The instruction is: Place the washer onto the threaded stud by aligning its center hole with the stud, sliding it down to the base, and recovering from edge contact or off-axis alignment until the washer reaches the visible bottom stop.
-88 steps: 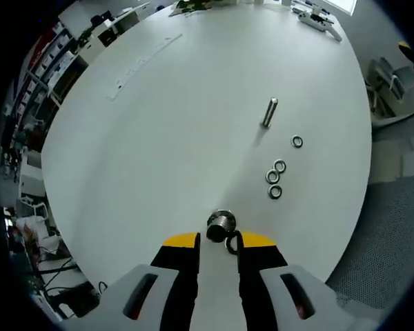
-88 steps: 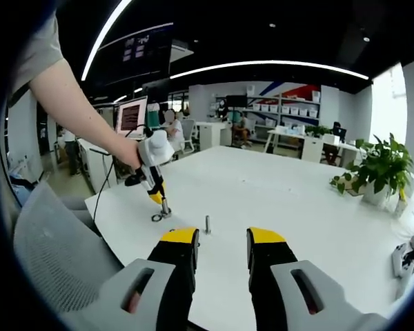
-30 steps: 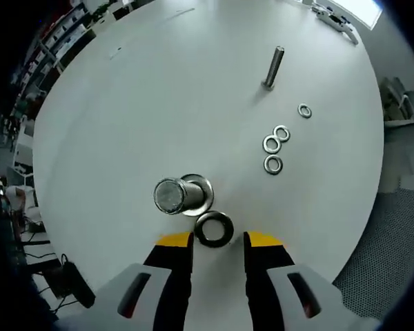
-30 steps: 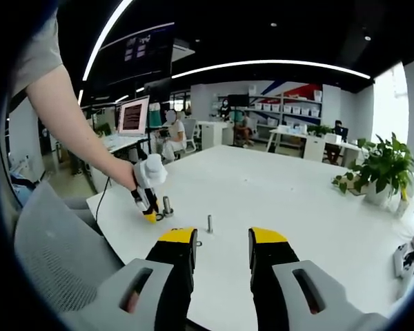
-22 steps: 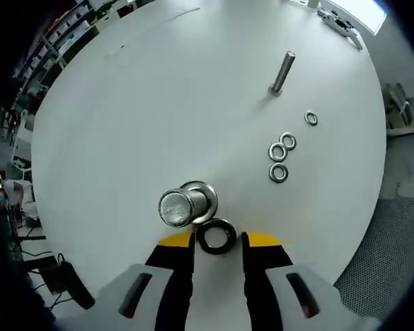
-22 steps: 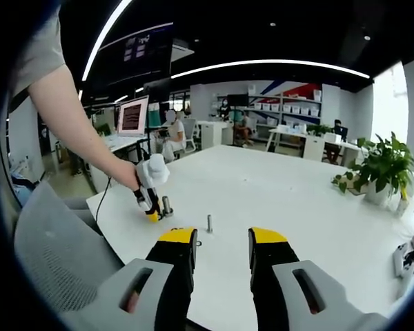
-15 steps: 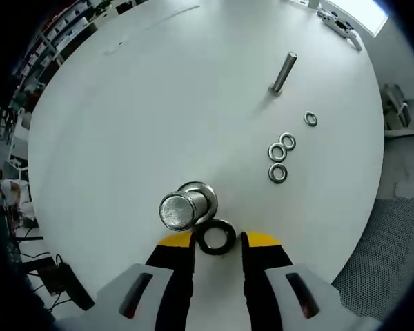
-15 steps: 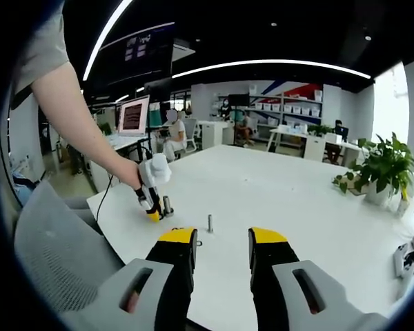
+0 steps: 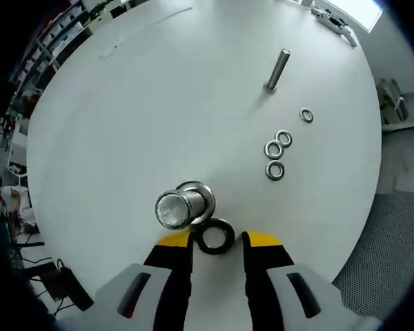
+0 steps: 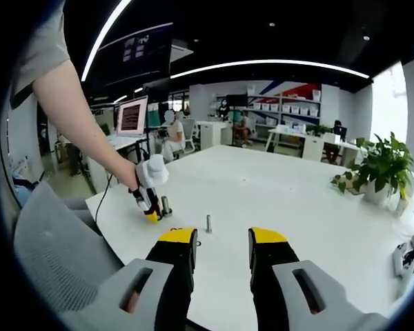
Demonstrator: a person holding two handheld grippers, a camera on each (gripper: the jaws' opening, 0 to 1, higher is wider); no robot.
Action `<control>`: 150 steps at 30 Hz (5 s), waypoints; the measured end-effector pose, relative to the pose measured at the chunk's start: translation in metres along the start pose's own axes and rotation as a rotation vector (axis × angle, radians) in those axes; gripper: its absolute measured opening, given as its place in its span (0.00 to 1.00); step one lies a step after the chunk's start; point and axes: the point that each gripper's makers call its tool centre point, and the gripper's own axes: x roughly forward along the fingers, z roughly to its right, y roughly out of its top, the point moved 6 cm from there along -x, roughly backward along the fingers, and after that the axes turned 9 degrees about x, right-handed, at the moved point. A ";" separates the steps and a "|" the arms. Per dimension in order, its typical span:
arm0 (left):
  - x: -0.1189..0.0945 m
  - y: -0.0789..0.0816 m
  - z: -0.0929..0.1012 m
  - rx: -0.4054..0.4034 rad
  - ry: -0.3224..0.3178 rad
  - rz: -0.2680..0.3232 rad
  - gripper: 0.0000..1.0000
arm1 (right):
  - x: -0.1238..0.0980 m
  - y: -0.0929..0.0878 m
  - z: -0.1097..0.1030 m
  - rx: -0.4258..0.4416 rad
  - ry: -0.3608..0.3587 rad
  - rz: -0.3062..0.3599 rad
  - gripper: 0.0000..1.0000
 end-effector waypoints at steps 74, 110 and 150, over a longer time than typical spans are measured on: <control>-0.083 0.027 0.003 0.205 0.055 0.084 0.19 | 0.000 -0.001 0.002 0.023 -0.007 -0.006 0.31; -0.057 0.039 -0.019 0.218 0.047 0.004 0.21 | -0.001 -0.001 0.005 0.023 -0.025 -0.003 0.31; -0.130 0.023 0.007 -0.080 0.196 0.493 0.24 | 0.004 -0.005 -0.004 -0.015 0.021 -0.045 0.31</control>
